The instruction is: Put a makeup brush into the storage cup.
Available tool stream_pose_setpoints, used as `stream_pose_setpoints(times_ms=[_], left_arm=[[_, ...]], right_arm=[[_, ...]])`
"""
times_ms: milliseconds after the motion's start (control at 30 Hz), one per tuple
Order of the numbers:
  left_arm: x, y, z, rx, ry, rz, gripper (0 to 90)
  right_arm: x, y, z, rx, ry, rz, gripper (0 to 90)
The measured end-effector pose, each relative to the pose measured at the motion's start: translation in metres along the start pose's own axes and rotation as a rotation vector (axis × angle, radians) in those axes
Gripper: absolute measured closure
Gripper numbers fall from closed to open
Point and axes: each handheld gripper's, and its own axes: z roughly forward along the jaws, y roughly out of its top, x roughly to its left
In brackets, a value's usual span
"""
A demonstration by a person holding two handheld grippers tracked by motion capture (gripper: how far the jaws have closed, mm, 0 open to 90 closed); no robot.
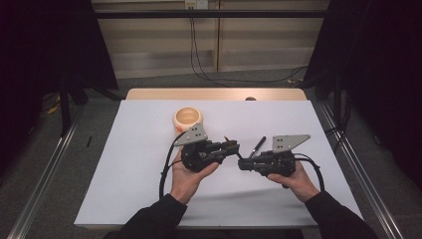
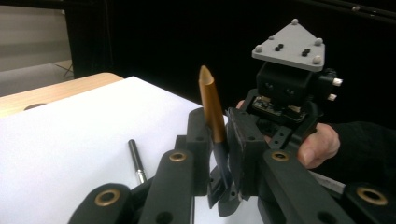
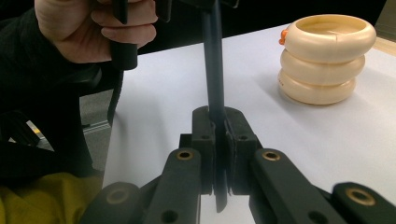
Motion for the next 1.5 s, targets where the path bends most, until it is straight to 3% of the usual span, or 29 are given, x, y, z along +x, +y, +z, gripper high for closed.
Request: stream_pose_setpoints(times_ms=[33,200,233,433,700,933,967,1100,1233,1500], left_arm=[[-0.0001,0.0000,0.0000,-0.003,-0.016,-0.019,81.7],[-0.0020,0.0016,0.0003,0.008,-0.017,0.009,83.7],[-0.0031,0.0016,0.0011,0.000,-0.014,-0.002,83.7],[-0.0030,0.0015,0.0006,0.002,-0.004,0.015,83.8],[-0.0017,0.0013,0.0000,0.019,0.008,0.018,83.8],[-0.0008,0.0010,0.0000,0.025,0.011,0.019,83.8],[-0.0007,0.0011,-0.0001,0.025,0.012,0.020,83.8],[-0.0001,0.0015,-0.0012,0.029,0.021,0.026,83.7],[0.0012,0.0016,-0.0022,0.029,0.030,0.029,83.8],[0.0037,0.0018,-0.0045,0.037,0.046,0.040,83.8]], right_arm=[[-0.0002,-0.0002,0.0001,-0.003,0.001,0.001,83.7],[-0.0009,-0.0002,-0.0009,-0.007,-0.025,0.005,81.7],[-0.0009,-0.0002,-0.0009,-0.006,-0.025,0.004,81.1],[0.0002,-0.0003,0.0000,-0.002,-0.024,-0.005,71.3],[0.0017,0.0007,-0.0009,-0.013,-0.054,-0.017,44.2],[0.0036,0.0013,-0.0017,-0.033,-0.112,-0.013,21.9],[0.0039,0.0014,-0.0021,-0.043,-0.138,-0.012,16.6],[0.0039,0.0015,-0.0037,-0.061,-0.171,-0.002,7.4],[0.0020,0.0017,-0.0045,-0.071,-0.163,0.020,0.8],[0.0027,-0.0003,-0.0072,-0.069,-0.190,0.011,1.0]])
